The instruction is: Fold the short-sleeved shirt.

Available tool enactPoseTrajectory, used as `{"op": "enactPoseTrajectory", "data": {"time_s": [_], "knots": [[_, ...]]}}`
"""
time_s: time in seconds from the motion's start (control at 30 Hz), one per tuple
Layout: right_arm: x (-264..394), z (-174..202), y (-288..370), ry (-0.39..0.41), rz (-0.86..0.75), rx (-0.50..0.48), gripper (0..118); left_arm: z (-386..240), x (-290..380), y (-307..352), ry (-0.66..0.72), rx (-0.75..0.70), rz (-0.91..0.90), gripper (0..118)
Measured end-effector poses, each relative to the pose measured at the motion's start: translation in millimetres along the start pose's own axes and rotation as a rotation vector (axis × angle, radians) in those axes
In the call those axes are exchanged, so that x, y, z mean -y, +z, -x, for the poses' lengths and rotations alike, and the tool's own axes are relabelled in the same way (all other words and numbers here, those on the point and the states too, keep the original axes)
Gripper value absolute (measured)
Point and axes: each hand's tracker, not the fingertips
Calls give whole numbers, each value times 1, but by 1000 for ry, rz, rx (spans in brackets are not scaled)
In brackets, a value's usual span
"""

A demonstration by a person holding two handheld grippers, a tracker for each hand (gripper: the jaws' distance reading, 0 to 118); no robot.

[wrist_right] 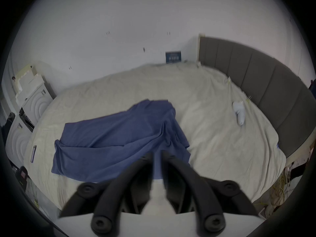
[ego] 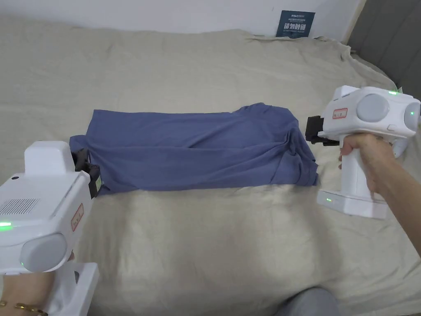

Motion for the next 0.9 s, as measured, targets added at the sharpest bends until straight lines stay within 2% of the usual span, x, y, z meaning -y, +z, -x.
{"op": "enactPoseTrajectory", "data": {"time_s": [0.1,0.13,0.2,0.4,0.53,0.6,0.63,0.67,0.7,0.73,0.77,0.8,0.9], "knots": [[-6,-4,-29,20,95,18,67,-1,1,-7,9,-6,14,0],[-6,-4,-39,30,129,40,84,-1,2,-10,9,-10,23,0],[-4,-5,-55,49,146,69,88,-2,4,-16,10,-24,38,0],[11,-22,-103,32,260,127,88,-2,7,-28,28,-26,62,0],[22,-37,-120,-38,292,168,88,-3,7,-32,19,-26,66,0],[26,-42,-124,-71,300,151,88,-3,8,-34,18,-28,66,0],[28,-44,-126,-76,301,138,84,-4,8,-36,18,-29,67,0],[29,-44,-128,-75,304,128,74,-4,8,-37,18,-28,71,0],[31,-43,-129,-75,304,111,57,-5,9,-39,17,-28,74,0],[33,-41,-131,-74,306,91,34,-6,9,-40,16,-30,77,0],[36,-38,-131,-72,307,75,19,-6,10,-41,17,-31,81,0],[38,-36,-132,-76,304,66,9,-5,10,-42,22,-31,87,0],[39,-27,-130,-54,298,82,7,0,7,-46,47,-34,124,0]]}}
